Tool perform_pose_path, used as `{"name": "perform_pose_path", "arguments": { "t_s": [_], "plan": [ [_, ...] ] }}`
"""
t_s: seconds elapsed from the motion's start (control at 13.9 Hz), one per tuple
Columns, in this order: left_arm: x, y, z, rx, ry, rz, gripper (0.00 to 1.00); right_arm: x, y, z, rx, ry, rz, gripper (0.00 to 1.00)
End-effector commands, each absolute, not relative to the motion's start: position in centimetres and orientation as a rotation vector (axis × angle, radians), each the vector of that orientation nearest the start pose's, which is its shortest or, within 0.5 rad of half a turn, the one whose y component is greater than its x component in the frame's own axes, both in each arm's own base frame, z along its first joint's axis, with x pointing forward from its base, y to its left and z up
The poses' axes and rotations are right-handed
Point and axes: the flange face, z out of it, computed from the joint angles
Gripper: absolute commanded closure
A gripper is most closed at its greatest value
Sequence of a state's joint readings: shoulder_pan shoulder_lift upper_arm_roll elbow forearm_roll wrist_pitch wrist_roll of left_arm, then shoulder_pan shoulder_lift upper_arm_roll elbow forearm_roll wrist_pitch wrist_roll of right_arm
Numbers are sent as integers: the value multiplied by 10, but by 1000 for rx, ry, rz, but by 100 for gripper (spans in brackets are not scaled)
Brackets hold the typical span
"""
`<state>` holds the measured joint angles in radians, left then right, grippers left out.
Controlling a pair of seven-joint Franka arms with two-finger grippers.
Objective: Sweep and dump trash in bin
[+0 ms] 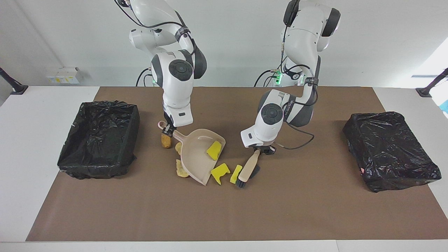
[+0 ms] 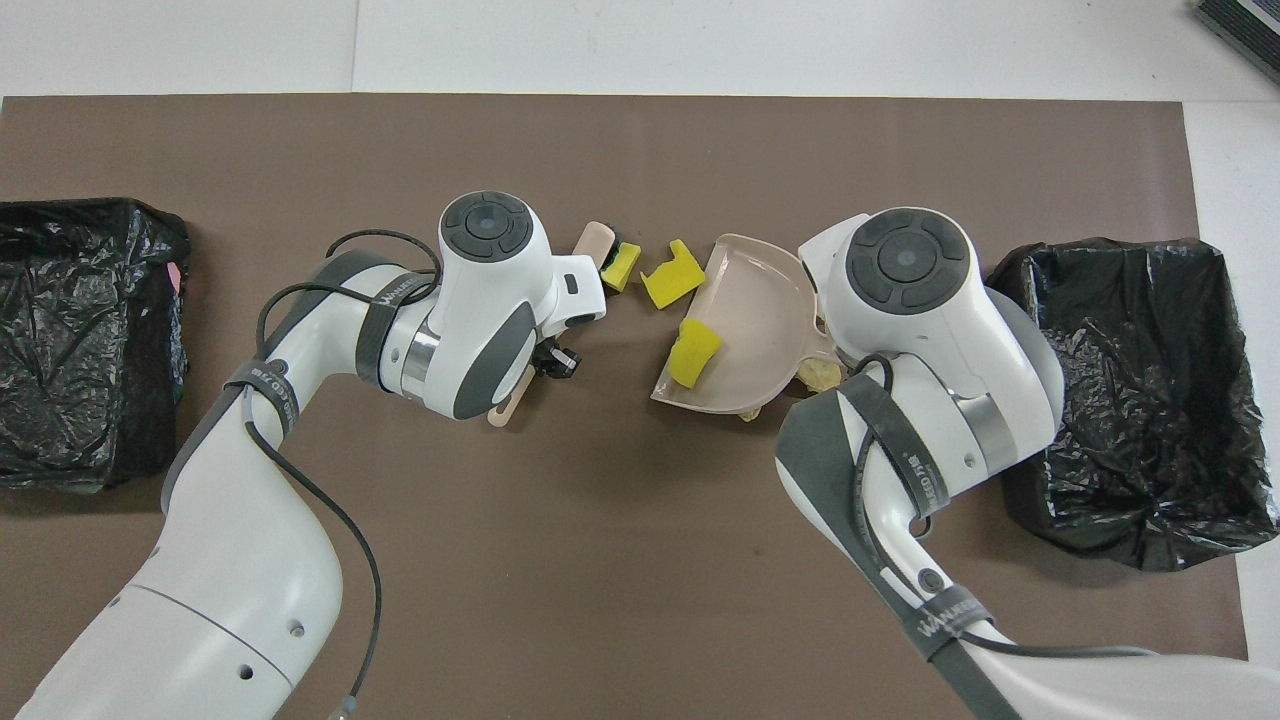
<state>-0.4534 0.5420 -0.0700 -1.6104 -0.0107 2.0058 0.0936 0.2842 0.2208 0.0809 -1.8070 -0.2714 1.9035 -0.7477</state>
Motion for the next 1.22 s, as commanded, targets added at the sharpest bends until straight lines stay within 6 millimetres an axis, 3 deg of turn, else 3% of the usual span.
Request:
{"name": "perform_pose_path", "arguments": {
  "t_s": [0.0,0.22,0.36,0.5,0.79,1.15],
  "plan": [
    [576,-329,292,-3033,891,372,100,567,220,416,-2678,-2007,265,100],
    [568,-332,302,-3012,870,525,100,556,250,410,-2601,-2060,234,100],
    [568,-338,316,-3003,854,555,100,553,256,411,-2553,-2020,207,100],
    [565,-346,318,-2997,859,552,100,549,264,411,-2541,-2020,207,100],
    [557,-365,325,-2948,910,524,100,544,275,411,-2506,-1875,154,100],
    [548,-371,345,-2951,877,581,100,553,275,410,-2441,-1959,21,100]
  ]
}}
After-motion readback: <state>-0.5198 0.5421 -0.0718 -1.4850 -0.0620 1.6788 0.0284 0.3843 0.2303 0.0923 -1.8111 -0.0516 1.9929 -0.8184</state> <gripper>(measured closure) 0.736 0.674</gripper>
